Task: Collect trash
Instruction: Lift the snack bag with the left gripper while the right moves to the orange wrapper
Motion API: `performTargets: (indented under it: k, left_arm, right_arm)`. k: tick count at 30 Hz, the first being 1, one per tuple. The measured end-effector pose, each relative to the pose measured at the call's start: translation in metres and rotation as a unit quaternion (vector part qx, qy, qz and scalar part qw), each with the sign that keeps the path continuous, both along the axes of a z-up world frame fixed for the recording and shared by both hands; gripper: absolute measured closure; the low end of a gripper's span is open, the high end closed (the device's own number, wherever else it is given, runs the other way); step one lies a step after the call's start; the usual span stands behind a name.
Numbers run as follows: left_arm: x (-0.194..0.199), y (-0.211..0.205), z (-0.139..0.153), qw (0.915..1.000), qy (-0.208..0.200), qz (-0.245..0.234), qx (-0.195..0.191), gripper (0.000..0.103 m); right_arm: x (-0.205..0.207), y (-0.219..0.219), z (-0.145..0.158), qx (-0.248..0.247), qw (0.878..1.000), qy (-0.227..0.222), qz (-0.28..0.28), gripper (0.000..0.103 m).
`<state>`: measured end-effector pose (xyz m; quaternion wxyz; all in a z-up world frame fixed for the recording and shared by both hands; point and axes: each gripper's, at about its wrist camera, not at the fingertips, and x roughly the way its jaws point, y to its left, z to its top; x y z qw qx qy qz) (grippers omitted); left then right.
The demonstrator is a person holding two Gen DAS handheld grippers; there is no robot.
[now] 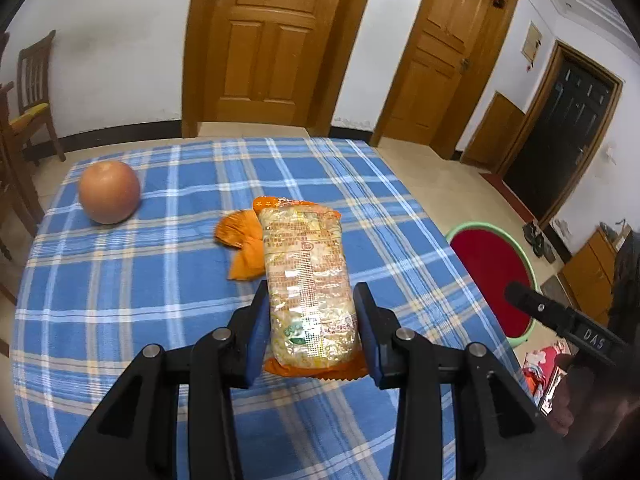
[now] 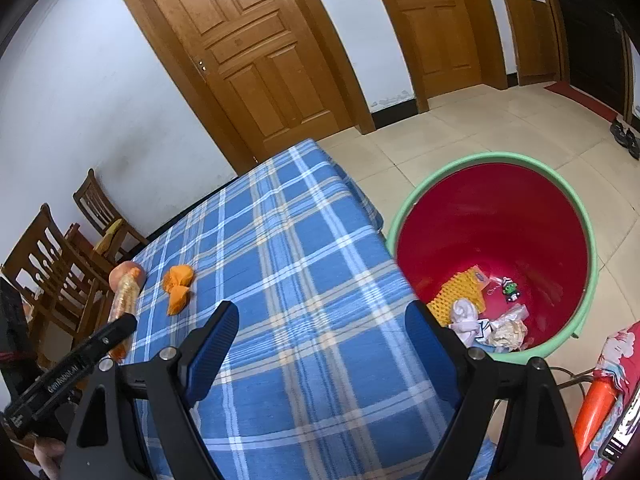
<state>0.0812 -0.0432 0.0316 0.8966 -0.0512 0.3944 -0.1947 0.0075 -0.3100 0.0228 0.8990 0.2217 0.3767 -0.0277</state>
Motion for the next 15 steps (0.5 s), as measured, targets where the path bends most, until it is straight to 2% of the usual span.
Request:
performTargets:
  k: [8,15]
  left_arm:
    - [0.001,0.031,0.008,0.9989,-0.014,0.044,-0.001,0.063]
    - [0.007,0.056,0.002,0.9965,-0.013,0.083,0.000,0.063]
  right_arm:
    - [0.013,0.026,0.002,-0.008,1.000,-0.001,0.030,0.016]
    - [0.033,0.058,0.006,-0.019,0.997,-0.002,0.071,0.016]
